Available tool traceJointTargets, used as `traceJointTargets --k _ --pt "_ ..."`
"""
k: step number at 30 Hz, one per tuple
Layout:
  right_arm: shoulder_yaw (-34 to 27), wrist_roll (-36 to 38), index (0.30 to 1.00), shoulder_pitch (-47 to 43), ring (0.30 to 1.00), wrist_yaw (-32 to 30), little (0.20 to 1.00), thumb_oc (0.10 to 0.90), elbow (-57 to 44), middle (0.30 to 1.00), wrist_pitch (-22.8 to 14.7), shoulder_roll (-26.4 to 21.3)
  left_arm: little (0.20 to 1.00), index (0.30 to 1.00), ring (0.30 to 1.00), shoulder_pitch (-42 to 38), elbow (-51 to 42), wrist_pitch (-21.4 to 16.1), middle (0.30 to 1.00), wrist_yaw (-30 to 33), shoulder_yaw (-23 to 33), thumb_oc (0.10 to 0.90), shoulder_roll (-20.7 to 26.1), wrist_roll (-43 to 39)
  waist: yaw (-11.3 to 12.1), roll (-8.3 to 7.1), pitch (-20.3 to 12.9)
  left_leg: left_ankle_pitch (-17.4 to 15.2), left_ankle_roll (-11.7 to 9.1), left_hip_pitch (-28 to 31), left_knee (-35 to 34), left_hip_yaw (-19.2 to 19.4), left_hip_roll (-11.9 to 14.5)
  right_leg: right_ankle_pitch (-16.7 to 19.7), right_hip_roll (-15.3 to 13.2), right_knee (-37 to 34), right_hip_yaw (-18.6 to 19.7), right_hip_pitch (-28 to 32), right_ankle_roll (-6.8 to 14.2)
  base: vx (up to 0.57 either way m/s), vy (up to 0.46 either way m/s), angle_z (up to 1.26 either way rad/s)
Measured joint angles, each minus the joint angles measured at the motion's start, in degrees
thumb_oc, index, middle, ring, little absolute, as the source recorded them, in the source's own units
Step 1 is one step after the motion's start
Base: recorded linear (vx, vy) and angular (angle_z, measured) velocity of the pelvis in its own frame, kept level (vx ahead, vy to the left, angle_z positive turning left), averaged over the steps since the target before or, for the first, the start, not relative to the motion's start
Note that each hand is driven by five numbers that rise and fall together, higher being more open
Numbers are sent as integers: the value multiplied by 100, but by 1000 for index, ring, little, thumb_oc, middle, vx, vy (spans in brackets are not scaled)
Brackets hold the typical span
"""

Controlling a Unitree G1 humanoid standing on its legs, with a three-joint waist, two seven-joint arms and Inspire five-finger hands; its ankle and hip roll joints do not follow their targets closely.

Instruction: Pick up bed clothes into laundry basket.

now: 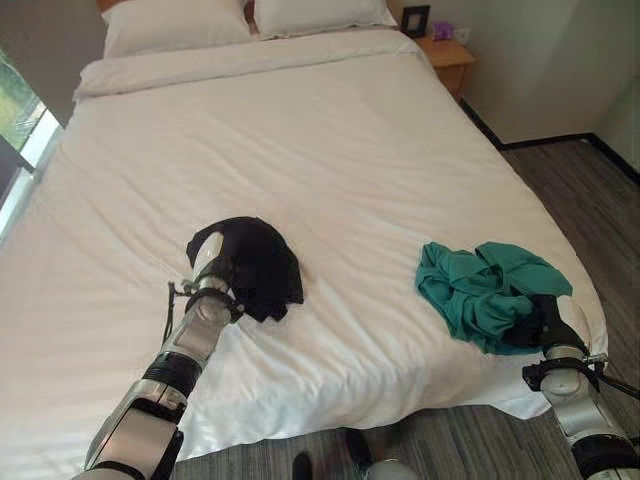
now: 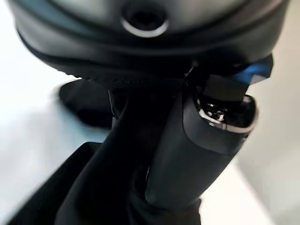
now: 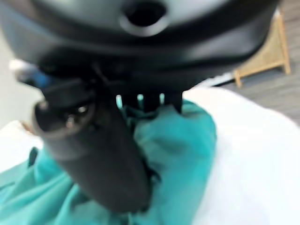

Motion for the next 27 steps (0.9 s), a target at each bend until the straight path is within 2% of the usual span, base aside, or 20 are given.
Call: traceJointTargets --k 3,5,7,8,10,13,14,15,16,17,18,19,20,21,22,23,24,25,26,27 --pt "-35 -96 300 -8 300 -54 300 400 -539 300 121 -12 300 300 300 -1026 -293 -46 300 247 -286 400 298 3 -145 -194 152 23 56 0 7 410 -9 -170 -70 29 8 -230 462 -161 49 -68" --pt "-94 -210 300 -141 300 -130 300 400 -860 300 112 -25 300 300 300 -1518 -487 -48 300 487 -365 400 453 3 -32 -164 295 -5 133 -38 11 869 103 -491 -253 147 -913 -506 660 -210 36 -117" --pt "-317 -399 300 -180 300 -354 300 400 -1563 300 105 -230 300 300 300 -2041 -945 -219 300 730 -367 400 551 4 63 74 467 -43 197 -110 21 1530 330 -601 -900 805 -3246 -853 661 -276 -27 -143" --pt "-378 -426 300 -174 300 -415 300 400 -1790 300 115 -289 300 300 300 -2081 -1055 -283 300 763 -366 400 559 8 97 147 508 -57 210 -73 25 1712 396 -632 -1118 1100 -3754 -855 645 -247 -54 -121" --pt "-456 -533 300 -108 300 -530 300 400 -2585 300 57 -340 300 300 300 -1906 -1447 -401 300 813 -342 400 556 6 257 183 549 -210 109 133 196 2119 642 -737 -1551 1704 -4057 -663 551 -302 -142 -132" --pt "-636 -690 300 163 300 -551 300 400 -3891 300 -184 -244 300 300 300 -828 -2258 -585 300 834 -24 400 554 11 492 148 548 -288 -13 388 564 2392 854 -771 -1934 1799 -4261 -323 183 -186 -149 -141" --pt "-636 -843 300 210 300 -551 300 400 -4345 300 -473 -11 300 300 300 179 -2687 -653 300 753 305 400 569 28 671 0 531 -518 -349 393 1361 2530 1017 229 -1903 1403 -4285 -16 -670 -164 -218 -204" --pt "-638 -925 300 194 300 -542 300 400 -4612 300 -593 297 300 300 300 1088 -3154 -698 300 689 798 400 424 105 782 -57 526 -528 -457 58 2470 2707 1335 191 -1755 1260 -4531 2 -771 -137 -262 -217" --pt "-721 -972 300 235 300 -551 300 400 -4802 300 -649 472 300 300 300 1851 -3457 -734 300 672 1074 400 317 117 857 -155 499 -859 -546 -116 2566 2794 1444 205 -1727 1057 -4521 44 -781 -73 -296 -147" --pt "-1178 -1019 300 243 300 -593 300 400 -4796 300 -654 466 300 300 300 2179 -3441 -655 300 462 1033 400 266 116 796 -180 505 -935 -622 -448 1752 2752 1377 203 -1635 779 -4289 138 -780 -110 -395 -92" --pt "-1426 -1016 300 136 300 -605 300 400 -4702 300 -607 493 300 300 300 2345 -3443 -657 300 400 1036 400 226 132 789 -178 503 -644 -572 -569 961 2821 1296 204 -1578 692 -4213 119 -779 -126 -315 -48" --pt "-1592 -1012 300 44 300 -631 300 400 -4611 300 -576 507 300 300 300 2453 -3433 -656 300 390 1034 400 193 143 790 -171 501 -255 -510 -561 214 2791 1238 203 -1542 640 -4109 111 -776 -124 -255 -71" --pt "-1816 -994 300 -65 300 -635 300 400 -4516 300 -509 479 300 300 300 2565 -3316 -617 300 358 988 400 130 218 812 -49 500 880 -144 -731 -80 2945 1283 157 -1430 609 -3867 142 -439 -122 -302 -112" --pt "-1841 -988 300 -18 300 -668 300 400 -4486 300 -525 539 300 300 300 2730 -3265 -557 300 348 992 400 137 264 849 -9 441 1373 17 -558 -10 3276 1432 -44 -1368 636 -3802 262 -42 -115 -373 -63" --pt "-1870 -971 300 239 300 -774 300 400 -4593 300 -542 567 300 300 300 2556 -3083 -538 300 360 1026 400 94 363 565 40 457 1357 9 -583 -3 3229 1544 -471 -1384 1022 -4016 119 218 -63 -376 -51" --pt "-1778 -936 300 299 300 -761 300 400 -4686 300 -593 594 300 300 300 2516 -3017 -535 300 403 1217 400 26 398 581 10 438 1347 -4 -539 2 3154 1638 -689 -1372 935 -4029 -120 143 -90 -253 -25" --pt "-1669 -855 300 283 300 -744 300 400 -4777 300 -688 600 300 300 300 2483 -2894 -536 300 517 1349 400 15 410 595 -25 418 1348 -4 -506 6 3186 1668 -518 -1375 583 -4003 -260 17 -61 -231 -77" --pt "-1522 -737 300 192 300 -739 300 400 -4903 300 -979 607 300 300 300 2402 -2567 -486 300 619 1505 400 21 459 484 -47 406 1234 -167 -308 27 3219 1609 380 -1375 274 -3796 -372 -195 -71 -351 -78" --pt "-1456 -620 300 119 300 -777 300 400 -4889 300 -1082 504 300 300 300 2476 -2457 -439 300 656 1525 400 -158 468 506 201 297 1010 -542 -66 76 3296 1776 215 -1220 248 -3730 -237 154 -31 -329 -73" --pt "-1314 -432 300 -11 300 -835 300 400 -4791 300 -1118 368 300 300 300 2548 -2464 -443 300 722 1508 400 -391 458 462 455 180 1096 -749 -62 236 3102 1964 77 -966 329 -3665 -354 1 56 -476 -107"
